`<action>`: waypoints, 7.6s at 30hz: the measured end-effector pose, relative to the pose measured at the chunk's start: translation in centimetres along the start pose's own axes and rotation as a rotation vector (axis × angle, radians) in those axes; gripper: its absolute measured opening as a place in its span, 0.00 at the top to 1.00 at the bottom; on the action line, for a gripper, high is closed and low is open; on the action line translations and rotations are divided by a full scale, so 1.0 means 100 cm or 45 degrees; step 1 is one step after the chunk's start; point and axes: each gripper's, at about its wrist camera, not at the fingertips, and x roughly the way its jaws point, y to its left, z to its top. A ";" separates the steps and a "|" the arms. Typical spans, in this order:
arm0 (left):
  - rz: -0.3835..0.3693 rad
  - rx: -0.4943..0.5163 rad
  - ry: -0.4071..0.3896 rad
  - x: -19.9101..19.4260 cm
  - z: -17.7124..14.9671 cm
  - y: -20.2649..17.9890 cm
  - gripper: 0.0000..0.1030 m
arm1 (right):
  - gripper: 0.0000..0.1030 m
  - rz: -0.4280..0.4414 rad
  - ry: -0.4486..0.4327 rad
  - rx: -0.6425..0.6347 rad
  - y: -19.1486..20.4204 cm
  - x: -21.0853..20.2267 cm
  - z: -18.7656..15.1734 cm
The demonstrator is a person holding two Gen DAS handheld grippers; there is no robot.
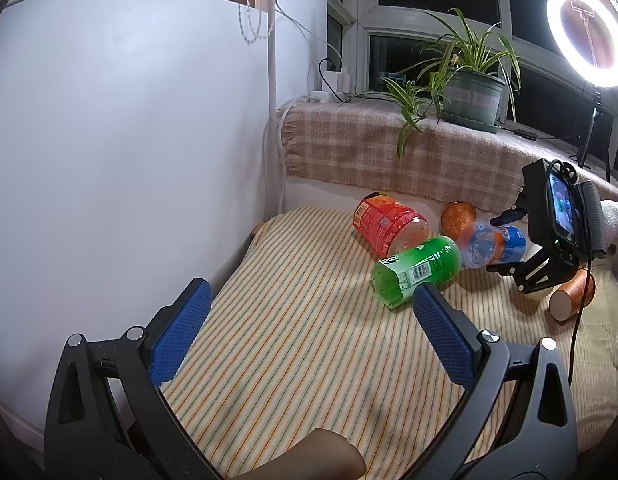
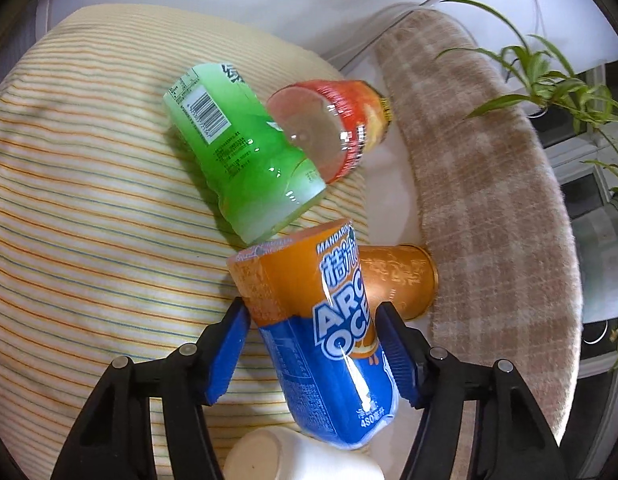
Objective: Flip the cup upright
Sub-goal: 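Lift the bottle with the right gripper and swing it toward the left tool, then close the left gripper on the bottle body while the right gripper releases it, then rotate the bottle upright with the left gripper and lower it onto the table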
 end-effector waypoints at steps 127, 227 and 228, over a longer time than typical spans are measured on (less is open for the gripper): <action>-0.941 -0.032 1.022 0.151 -0.030 -0.172 0.40 | 0.15 0.172 -0.316 1.875 0.137 -0.184 -0.180; -0.521 0.235 -0.062 -0.049 -0.005 -0.126 0.02 | 0.00 -0.349 -0.331 1.897 0.119 -0.223 -0.166; -0.517 0.233 -0.066 -0.050 -0.005 -0.125 0.02 | 0.00 -0.367 -0.325 1.890 0.119 -0.224 -0.164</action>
